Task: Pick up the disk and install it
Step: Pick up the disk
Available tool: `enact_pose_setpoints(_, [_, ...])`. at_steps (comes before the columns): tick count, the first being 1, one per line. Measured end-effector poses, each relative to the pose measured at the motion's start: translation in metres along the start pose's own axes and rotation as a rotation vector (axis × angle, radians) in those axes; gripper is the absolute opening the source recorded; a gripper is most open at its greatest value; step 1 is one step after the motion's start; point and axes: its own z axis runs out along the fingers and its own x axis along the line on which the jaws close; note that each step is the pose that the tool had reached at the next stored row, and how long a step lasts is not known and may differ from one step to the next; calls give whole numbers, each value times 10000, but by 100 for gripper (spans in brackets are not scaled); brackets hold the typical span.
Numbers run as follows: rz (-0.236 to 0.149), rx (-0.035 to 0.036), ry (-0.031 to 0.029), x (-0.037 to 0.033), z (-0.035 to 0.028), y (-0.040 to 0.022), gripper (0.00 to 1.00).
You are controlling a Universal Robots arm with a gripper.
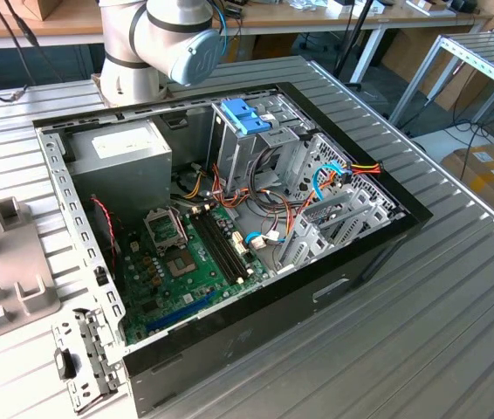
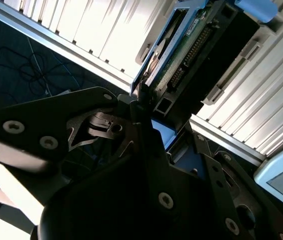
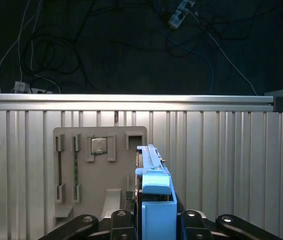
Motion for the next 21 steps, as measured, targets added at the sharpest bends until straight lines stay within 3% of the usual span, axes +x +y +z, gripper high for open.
enact_pose_setpoints(21, [-1,0,0,-10,-181,0,37])
